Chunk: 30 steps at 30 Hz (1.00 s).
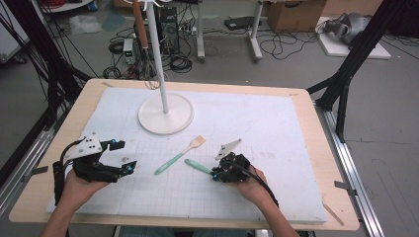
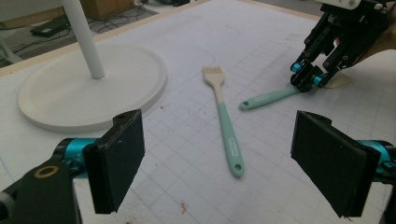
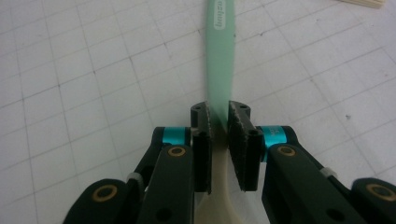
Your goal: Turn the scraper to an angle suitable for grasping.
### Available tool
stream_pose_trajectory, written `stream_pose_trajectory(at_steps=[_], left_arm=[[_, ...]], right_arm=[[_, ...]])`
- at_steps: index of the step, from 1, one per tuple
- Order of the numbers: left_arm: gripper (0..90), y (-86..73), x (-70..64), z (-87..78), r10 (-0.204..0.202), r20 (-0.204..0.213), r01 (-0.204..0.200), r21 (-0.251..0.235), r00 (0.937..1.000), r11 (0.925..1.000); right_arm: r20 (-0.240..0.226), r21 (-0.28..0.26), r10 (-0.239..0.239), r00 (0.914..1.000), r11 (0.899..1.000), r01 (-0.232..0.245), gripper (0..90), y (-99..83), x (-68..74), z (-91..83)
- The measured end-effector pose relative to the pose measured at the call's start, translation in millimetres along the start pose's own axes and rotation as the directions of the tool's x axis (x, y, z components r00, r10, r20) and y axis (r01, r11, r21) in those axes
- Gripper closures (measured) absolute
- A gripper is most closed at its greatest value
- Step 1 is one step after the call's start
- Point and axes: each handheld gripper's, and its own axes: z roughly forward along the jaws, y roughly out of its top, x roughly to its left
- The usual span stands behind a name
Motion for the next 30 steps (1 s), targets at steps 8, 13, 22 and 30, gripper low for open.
stream_pose_trajectory(at_steps=[8, 13, 22, 30], left_arm=[[17.9, -0.2, 0.6, -0.4, 0.000, -0.005, 0.000, -0.002, 1.0000, 1.0000], [17.9, -0.2, 1.2, -0.4, -0.004, -0.002, 0.004, -0.004, 1.0000, 1.0000], [17.9, 0.6, 0.9, -0.3, -0.003, 0.003, 0.003, -0.006, 1.0000, 1.0000], [17.9, 3.9, -0.8, 3.4, -0.001, 0.027, 0.001, -0.009, 0.9996, 1.0000]], right_arm=[[0.000, 0.001, -0.021, 0.9998, 1.000, 0.021, 81.0, 1.0, 0.7, -0.6], [-0.034, -0.022, -0.004, 0.9994, 1.000, 0.003, 81.1, 1.3, -0.6, -2.4], [-0.069, -0.063, 0.003, 0.9976, 0.998, -0.008, 81.0, 3.2, -0.6, -9.8], [-0.102, -0.103, 0.001, 0.9948, 0.995, -0.012, 81.0, 5.8, 0.8, -16.4]])
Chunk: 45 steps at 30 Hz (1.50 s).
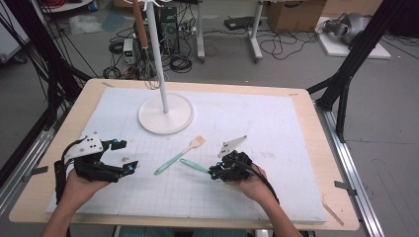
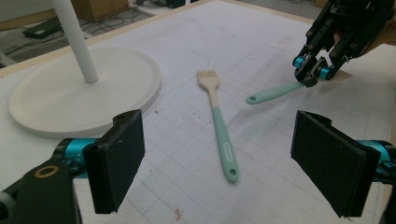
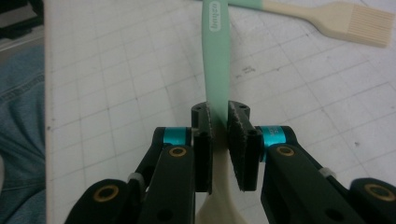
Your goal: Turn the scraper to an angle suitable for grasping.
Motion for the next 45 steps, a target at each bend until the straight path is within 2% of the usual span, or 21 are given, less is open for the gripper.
stream_pose_trajectory(at_steps=[4, 12, 23, 29, 45], left_arm=[[18.0, 2.0, -1.5, 3.6, 0.004, 0.013, -0.005, 0.006, 0.9999, 1.0000], [19.5, 7.1, -4.0, 8.3, -0.003, 0.041, 0.002, 0.013, 0.9992, 0.9999], [21.9, 17.6, -5.7, 16.9, 0.013, 0.083, -0.014, 0.020, 0.9965, 0.9997], [22.2, 19.8, -6.3, 22.6, 0.010, 0.100, -0.013, 0.029, 0.9950, 0.9995], [25.4, 41.5, -15.1, 37.2, 0.039, 0.167, -0.044, 0.029, 0.9851, 0.9986]], right_arm=[[-0.020, -0.033, 0.010, 0.9997, 0.999, -0.011, 81.0, 2.9, 0.8, -6.6], [-0.027, -0.074, -0.008, 0.9996, 0.997, 0.006, 81.0, 10.0, 2.3, -20.8], [-0.045, -0.100, -0.038, 0.9983, 0.994, 0.033, 81.0, 21.2, 5.2, -30.8], [-0.057, -0.123, -0.036, 0.9977, 0.992, 0.029, 81.0, 25.0, 4.9, -36.3], [-0.061, -0.149, -0.080, 0.9949, 0.986, 0.070, 80.9, 41.7, 7.8, -46.9]])
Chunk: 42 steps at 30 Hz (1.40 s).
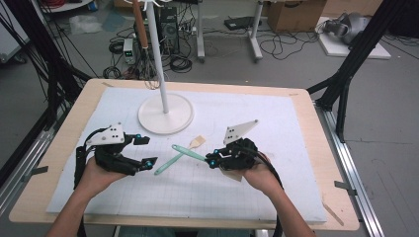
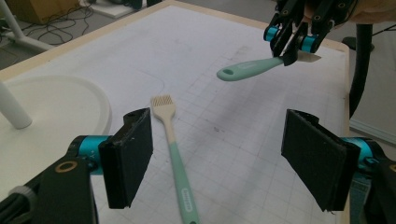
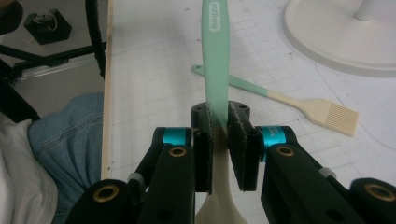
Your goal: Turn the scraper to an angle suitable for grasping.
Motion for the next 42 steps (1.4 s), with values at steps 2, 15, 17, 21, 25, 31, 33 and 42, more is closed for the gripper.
stream_pose_trajectory(at_steps=[2, 15, 17, 21, 25, 31, 33, 42], left_arm=[[25.8, 2.1, 0.0, 2.1, 0.006, 0.007, -0.006, 0.006, 1.0000, 1.0000], [28.8, 10.4, -6.9, 15.1, 0.019, 0.061, -0.020, 0.024, 0.9979, 0.9995], [29.1, 11.4, -7.4, 16.2, 0.023, 0.073, -0.025, 0.025, 0.9971, 0.9994], [29.8, 12.7, -7.4, 18.1, 0.025, 0.089, -0.028, 0.031, 0.9957, 0.9991], [31.6, 13.1, -8.1, 19.9, 0.026, 0.104, -0.030, 0.032, 0.9942, 0.9991], [33.5, 14.5, -11.8, 22.3, 0.045, 0.132, -0.050, 0.038, 0.9902, 0.9980], [36.0, 14.4, -12.5, 23.4, 0.047, 0.148, -0.054, 0.041, 0.9879, 0.9977], [46.5, 13.8, -15.9, 25.3, 0.064, 0.223, -0.075, 0.042, 0.9728, 0.9963]], right_arm=[[-0.001, -0.003, -0.008, 1.0000, 1.000, 0.008, 81.0, 1.4, 0.4, -0.4], [-0.019, -0.009, -0.030, 0.9994, 1.000, 0.030, 80.9, 7.1, 4.3, -0.2], [-0.025, -0.015, -0.035, 0.9991, 0.999, 0.034, 80.9, 9.0, 5.4, 0.1], [-0.034, -0.012, -0.049, 0.9982, 0.999, 0.049, 80.9, 12.9, 7.7, 1.9], [-0.047, -0.008, -0.062, 0.9970, 0.998, 0.061, 80.9, 16.1, 9.3, 4.2], [-0.063, -0.010, -0.085, 0.9944, 0.996, 0.084, 80.9, 19.3, 12.8, 8.3], [-0.069, -0.008, -0.087, 0.9939, 0.996, 0.087, 80.8, 20.1, 14.1, 9.8], [-0.113, -0.013, -0.139, 0.9838, 0.990, 0.138, 80.8, 23.6, 19.1, 14.5]])
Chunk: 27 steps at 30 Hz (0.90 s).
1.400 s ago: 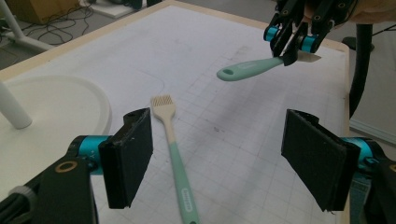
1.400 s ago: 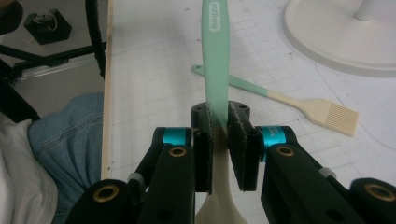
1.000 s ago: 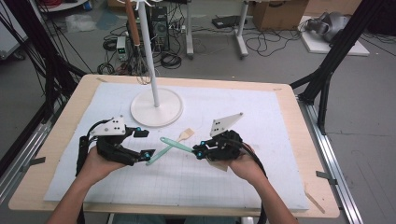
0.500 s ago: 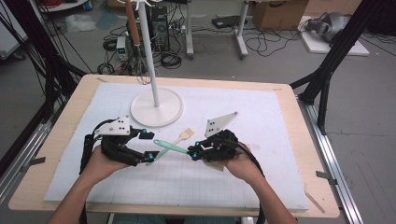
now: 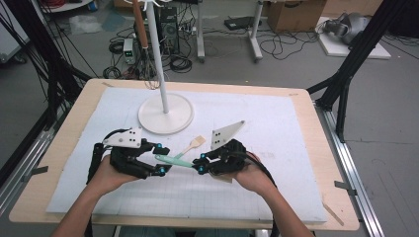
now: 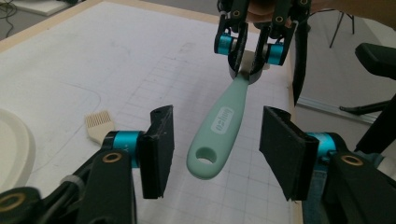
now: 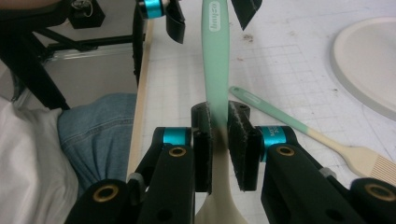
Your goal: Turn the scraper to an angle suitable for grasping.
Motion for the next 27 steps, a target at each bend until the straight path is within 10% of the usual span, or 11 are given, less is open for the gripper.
stream_pose_trajectory(at_steps=[27], left_arm=[[66.1, -2.9, -3.5, 3.1, 0.030, 0.128, -0.036, 0.047, 0.9913, 0.9983]], right_arm=[[-0.068, 0.020, -0.054, 0.9962, 0.998, 0.055, 80.8, 0.6, 5.7, 6.8]])
